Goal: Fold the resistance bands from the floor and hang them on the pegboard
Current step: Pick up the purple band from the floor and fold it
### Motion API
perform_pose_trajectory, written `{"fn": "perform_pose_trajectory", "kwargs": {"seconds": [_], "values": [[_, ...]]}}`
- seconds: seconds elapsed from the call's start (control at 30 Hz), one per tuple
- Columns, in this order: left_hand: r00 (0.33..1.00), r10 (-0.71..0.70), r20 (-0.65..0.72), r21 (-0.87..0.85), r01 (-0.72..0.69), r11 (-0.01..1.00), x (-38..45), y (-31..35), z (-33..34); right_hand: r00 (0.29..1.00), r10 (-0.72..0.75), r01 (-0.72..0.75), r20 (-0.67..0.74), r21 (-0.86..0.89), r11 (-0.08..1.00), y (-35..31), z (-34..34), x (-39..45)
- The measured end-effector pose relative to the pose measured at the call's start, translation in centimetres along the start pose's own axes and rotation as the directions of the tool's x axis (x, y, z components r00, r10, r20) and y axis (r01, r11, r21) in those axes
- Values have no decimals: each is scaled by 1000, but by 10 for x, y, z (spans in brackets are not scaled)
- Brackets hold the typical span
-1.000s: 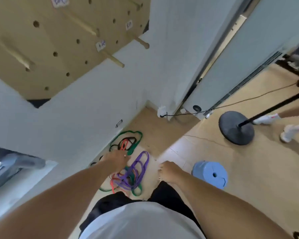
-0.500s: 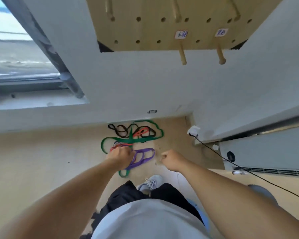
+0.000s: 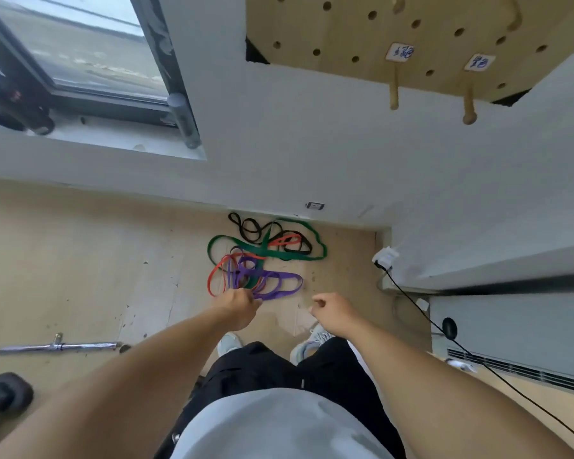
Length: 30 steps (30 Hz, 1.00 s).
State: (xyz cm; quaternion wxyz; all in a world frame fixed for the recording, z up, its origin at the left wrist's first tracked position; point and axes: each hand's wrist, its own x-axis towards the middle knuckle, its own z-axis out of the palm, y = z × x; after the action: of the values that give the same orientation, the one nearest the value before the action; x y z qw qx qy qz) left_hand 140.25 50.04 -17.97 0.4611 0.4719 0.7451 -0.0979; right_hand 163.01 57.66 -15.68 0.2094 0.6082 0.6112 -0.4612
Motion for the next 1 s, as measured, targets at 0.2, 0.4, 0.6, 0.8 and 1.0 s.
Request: {"fn": "perform_pose_trajectory", "kwargs": {"seconds": [0.2,0.4,0.6,0.8,1.0], "values": [[986,-137,-99,-205,114,972,-7,22,23,995,-73,77,65,-71,994,36,-24,23],[935,-297,-194,-496,167,852,3,66,58,970,-187,221,157,-234,947,68,-47,71],[929,-340,-147,-572,201,795,46,78,118,968,-153,213,200,-328,920,100,-27,141],[933,-358,-33,-616,263,742,97,45,182,966,-87,167,242,-337,927,118,37,202],[932,-357,-55,-635,244,733,185,-5,227,955,-155,240,252,-355,904,105,111,309]]}}
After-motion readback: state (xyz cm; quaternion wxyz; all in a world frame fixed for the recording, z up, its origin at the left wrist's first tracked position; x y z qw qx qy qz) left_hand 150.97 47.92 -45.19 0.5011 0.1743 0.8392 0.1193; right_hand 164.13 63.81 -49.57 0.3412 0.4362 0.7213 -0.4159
